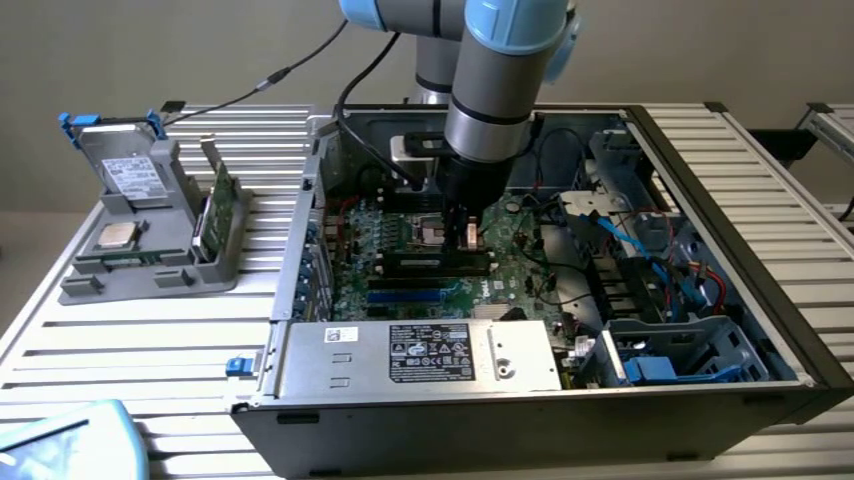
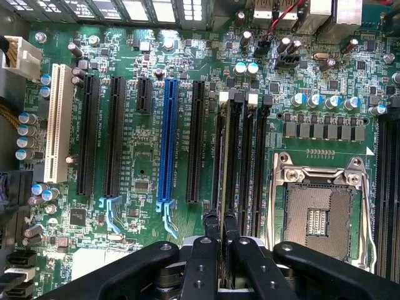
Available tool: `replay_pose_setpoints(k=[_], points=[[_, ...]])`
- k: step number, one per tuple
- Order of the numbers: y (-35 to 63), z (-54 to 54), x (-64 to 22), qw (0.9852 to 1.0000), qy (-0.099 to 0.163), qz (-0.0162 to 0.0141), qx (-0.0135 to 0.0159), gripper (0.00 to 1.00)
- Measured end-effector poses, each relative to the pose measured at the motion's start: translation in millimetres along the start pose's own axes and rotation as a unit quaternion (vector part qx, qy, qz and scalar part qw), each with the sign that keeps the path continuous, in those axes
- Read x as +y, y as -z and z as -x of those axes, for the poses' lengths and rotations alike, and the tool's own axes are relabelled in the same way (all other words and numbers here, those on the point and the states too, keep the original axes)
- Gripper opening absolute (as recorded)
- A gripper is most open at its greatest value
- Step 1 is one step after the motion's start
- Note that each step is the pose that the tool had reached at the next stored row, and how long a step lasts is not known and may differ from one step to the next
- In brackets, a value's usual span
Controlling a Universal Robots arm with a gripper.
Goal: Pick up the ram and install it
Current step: 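Insert the ram into the slot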
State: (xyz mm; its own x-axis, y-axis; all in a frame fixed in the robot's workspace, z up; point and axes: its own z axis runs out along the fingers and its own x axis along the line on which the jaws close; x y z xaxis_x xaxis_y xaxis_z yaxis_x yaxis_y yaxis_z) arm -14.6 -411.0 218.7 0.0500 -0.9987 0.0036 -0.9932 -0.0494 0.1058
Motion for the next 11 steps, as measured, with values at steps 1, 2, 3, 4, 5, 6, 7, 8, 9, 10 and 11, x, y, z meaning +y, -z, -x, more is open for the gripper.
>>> replay_pose_setpoints(k=[1,2,3,4,5,6,7,8,9,10,11], points=[[0.0,0.1,0.0,1.0000,0.000,0.0000,0.0000,0.14],[0.0,0.1,0.0,1.0000,0.000,0.0000,0.0000,0.14],[0.0,0.1,0.0,1.0000,0.000,0.0000,0.0000,0.14],[0.0,0.1,0.0,1.0000,0.000,0.0000,0.0000,0.14],[0.0,0.1,-0.1,1.0000,0.000,0.0000,0.0000,0.14],[0.0,0.1,0.0,1.0000,0.000,0.0000,0.0000,0.14],[0.0,0.2,-0.1,1.0000,0.000,0.0000,0.0000,0.14],[0.0,0.2,-0.1,1.0000,0.000,0.0000,0.0000,0.14],[0.0,0.3,-0.1,1.0000,0.000,0.0000,0.0000,0.14],[0.0,0.5,-0.1,1.0000,0.000,0.0000,0.0000,0.14],[0.0,0.6,-0.2,1.0000,0.001,0.0000,0.0000,0.14]])
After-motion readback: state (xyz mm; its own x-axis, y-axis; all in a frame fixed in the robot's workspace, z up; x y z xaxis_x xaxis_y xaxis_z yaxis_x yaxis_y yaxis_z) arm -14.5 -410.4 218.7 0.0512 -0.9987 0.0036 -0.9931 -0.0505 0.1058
